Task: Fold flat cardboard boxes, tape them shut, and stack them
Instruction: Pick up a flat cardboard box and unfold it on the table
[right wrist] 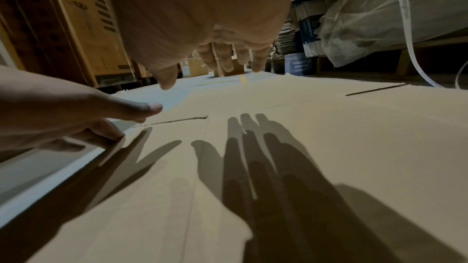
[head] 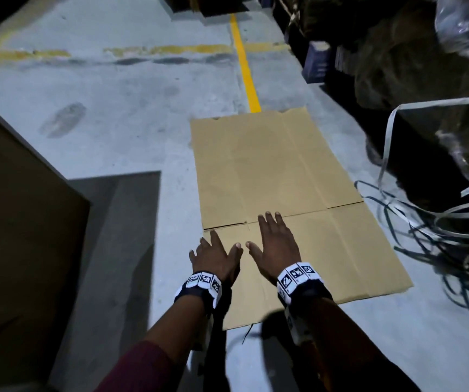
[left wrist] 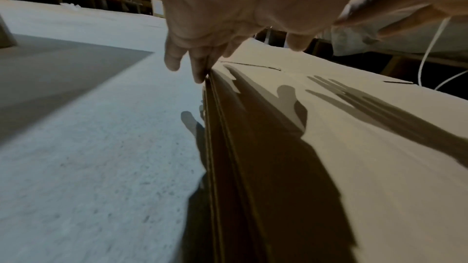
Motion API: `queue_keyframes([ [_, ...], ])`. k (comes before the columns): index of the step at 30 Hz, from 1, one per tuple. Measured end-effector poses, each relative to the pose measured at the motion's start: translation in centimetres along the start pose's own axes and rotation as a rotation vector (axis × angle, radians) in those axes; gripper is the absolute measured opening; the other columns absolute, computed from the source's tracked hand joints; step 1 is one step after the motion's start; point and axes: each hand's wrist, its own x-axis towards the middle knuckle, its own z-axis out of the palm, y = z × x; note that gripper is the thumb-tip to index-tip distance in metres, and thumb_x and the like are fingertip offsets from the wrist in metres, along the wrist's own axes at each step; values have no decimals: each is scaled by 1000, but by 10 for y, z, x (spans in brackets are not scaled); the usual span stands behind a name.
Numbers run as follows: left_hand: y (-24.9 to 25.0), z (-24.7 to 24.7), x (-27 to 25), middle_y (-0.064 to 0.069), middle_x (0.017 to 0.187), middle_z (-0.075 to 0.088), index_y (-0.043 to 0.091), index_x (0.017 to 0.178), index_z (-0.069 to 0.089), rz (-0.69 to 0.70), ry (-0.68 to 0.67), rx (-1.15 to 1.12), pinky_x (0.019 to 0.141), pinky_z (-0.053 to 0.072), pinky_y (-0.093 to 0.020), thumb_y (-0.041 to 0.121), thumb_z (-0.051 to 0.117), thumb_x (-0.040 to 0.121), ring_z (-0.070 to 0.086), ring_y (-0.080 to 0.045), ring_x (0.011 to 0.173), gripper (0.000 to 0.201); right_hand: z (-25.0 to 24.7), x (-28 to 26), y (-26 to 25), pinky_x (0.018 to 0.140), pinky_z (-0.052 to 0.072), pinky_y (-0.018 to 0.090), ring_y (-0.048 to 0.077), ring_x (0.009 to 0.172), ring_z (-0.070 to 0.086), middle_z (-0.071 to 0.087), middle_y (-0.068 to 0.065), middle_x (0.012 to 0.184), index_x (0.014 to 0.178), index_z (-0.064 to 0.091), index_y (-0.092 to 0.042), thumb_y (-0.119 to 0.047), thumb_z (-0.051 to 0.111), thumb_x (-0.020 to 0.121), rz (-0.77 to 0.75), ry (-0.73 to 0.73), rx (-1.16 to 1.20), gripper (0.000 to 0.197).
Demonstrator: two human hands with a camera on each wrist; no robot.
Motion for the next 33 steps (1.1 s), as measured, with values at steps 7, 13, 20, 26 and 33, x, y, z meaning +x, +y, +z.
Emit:
queue_keyframes([
  [7,7,-9,-16,-9,123,65,18,148,33,94,185,-452,92,51,-37,42,64,89,63,-30,111,71,-2,5,5,125,14,42,25,157,-2,7,5,170,162,10,-15,-50,43,103,86,-45,26,75],
  [13,30,-39,-16,-13,68,64,8,67,64,9,-194,-801,47,52,-26,19,71,92,62,-13,45,28,-25,-3,-5,116,34,35,27,147,34,35,10,161,159,26,-12,-46,60,94,116,-199,279,81],
  [20,84,-172,-68,-14,41,48,12,52,46,76,-162,-748,52,51,-37,22,74,87,64,-29,45,46,-182,-82,-78,105,45,42,36,134,46,38,18,151,156,18,-5,-50,70,86,135,-426,235,98],
  [26,160,-368,-170,-7,77,68,20,79,73,337,-129,-840,73,46,-33,27,63,95,59,-16,73,20,-388,-122,-151,87,50,44,40,111,62,61,18,125,151,29,-19,-9,41,98,251,-3,174,55],
  [33,168,-540,-302,10,158,30,25,155,27,723,-218,-270,115,19,-14,83,48,78,28,0,142,99,-646,-140,-216,81,51,46,44,96,65,68,23,102,147,47,-21,3,48,87,241,323,364,64],
])
